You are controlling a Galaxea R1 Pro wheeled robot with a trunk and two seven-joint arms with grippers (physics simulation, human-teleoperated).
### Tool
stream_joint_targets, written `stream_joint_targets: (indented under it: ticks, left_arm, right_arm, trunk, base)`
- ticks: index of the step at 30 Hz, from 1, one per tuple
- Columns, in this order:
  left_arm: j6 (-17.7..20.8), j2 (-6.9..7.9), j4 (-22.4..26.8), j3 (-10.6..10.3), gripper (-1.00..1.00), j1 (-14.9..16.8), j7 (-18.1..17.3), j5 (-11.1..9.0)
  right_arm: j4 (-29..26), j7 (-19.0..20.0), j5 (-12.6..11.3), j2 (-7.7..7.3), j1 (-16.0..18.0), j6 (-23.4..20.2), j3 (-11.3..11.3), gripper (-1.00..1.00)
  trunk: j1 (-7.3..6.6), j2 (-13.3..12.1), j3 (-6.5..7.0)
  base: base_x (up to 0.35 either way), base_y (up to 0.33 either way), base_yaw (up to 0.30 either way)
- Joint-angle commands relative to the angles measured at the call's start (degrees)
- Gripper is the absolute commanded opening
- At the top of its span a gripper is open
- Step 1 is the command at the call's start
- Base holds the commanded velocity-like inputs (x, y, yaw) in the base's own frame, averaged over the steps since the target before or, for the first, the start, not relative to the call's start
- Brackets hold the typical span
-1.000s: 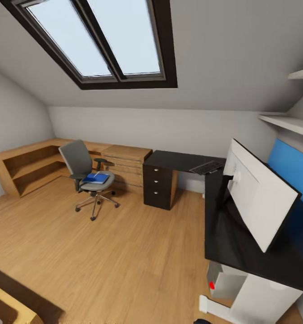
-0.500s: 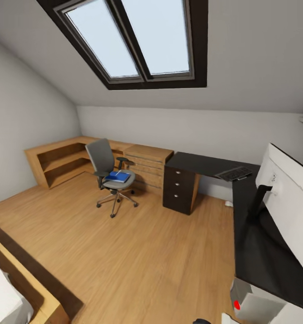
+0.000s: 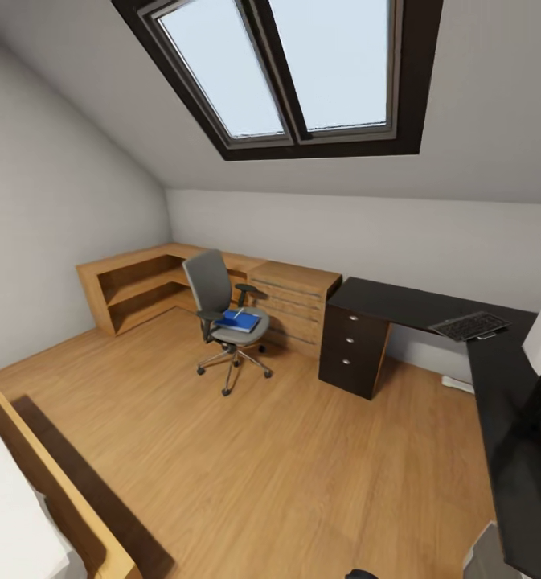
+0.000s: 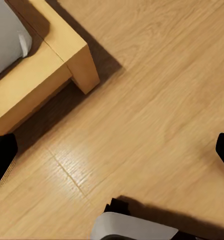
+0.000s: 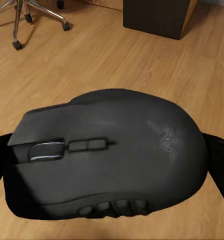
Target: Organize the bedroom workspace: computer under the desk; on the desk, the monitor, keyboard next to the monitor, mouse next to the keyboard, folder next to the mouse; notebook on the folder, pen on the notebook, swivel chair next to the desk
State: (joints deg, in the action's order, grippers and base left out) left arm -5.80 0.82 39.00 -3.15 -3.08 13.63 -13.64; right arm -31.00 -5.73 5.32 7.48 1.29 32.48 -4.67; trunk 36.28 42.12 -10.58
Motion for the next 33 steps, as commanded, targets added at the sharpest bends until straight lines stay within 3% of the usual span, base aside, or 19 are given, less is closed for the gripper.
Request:
stream_joint_targets:
  ticks: [1,17,22,28,33]
  left_arm:
    - [-0.18,0.07,0.05,-0.34,1.0,0.0,0.34,-0.51]
    - [-0.1,0.15,0.02,-0.36,1.0,0.0,0.34,-0.51]
    - [-0.21,0.13,-0.89,-0.36,1.0,0.0,0.34,-0.41]
    - [-5.81,0.03,-1.23,-0.48,1.0,0.0,0.27,-0.46]
    - [-5.9,0.06,-1.61,-0.53,1.0,0.0,0.27,-0.5]
  right_arm:
    - [0.0,-0.19,0.58,0.06,0.03,0.13,-0.32,-1.0]
    - [-0.03,-0.23,0.48,0.0,0.03,0.25,-0.43,-1.0]
    - [-0.03,-0.25,0.31,-0.09,0.09,0.3,-0.53,-1.0]
    - [0.06,-0.25,0.21,-0.22,0.19,0.31,-0.83,-1.0]
    - [0.06,-0.25,0.21,-0.34,0.21,0.31,-0.87,-1.0]
  trunk:
    - [0.04,0.05,-0.07]
    - [0.04,0.05,-0.07]
    - [0.04,0.05,-0.07]
    - [0.04,0.05,-0.07]
    - [0.04,0.05,-0.07]
  base:
    - [0.293,0.199,0.006]
    - [0.298,0.168,-0.004]
    - [0.289,0.044,-0.241]
    - [0.081,0.002,-0.276]
    - [0.309,0.0,-0.28]
